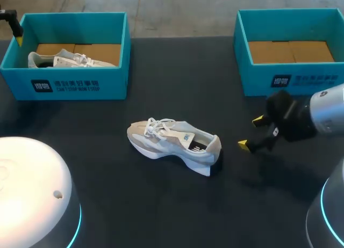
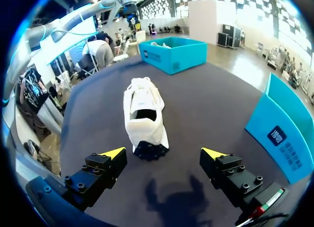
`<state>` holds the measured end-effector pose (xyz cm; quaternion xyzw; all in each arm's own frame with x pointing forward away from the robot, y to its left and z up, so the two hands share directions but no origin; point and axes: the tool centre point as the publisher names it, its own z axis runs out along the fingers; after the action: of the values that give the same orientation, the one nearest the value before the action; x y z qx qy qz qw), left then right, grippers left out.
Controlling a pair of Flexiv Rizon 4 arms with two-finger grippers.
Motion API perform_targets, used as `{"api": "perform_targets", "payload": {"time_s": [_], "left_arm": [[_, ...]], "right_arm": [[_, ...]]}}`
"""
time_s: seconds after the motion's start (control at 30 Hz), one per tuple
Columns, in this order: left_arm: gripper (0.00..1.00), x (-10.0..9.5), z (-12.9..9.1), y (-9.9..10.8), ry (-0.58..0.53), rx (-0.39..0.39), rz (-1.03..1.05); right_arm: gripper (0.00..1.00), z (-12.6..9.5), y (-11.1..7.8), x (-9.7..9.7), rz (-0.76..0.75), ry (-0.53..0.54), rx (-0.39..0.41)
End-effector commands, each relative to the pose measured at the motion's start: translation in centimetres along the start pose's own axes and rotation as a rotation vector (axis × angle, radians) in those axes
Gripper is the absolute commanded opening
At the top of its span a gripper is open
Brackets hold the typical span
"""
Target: Take the shoe out of the shoebox, open the shoe tongue, remove and reinsert the insole, then place the shoe into the shoebox
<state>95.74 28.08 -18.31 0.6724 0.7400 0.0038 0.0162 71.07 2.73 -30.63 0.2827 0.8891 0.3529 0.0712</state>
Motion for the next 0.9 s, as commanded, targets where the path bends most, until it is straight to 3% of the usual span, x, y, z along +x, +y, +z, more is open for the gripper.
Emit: {"api": "perform_targets", "payload": {"time_s": [0.03,0.3,0.9], "left_arm": [[1.0,0.0,0.0,-0.1,0.002,-0.002,0.0],[1.0,0.0,0.0,-0.1,0.002,-0.002,0.0],[1.0,0.0,0.0,-0.1,0.002,-0.002,0.0]], "right_arm": [[1.0,0.6,-0.4,-0.5,-0.075,0.046,-0.074],[1.0,0.9,-1.4,-1.9,-0.142,0.101,-0.158],[1.0,3.6,-2.8,-2.2,-0.196,0.138,-0.18]]}}
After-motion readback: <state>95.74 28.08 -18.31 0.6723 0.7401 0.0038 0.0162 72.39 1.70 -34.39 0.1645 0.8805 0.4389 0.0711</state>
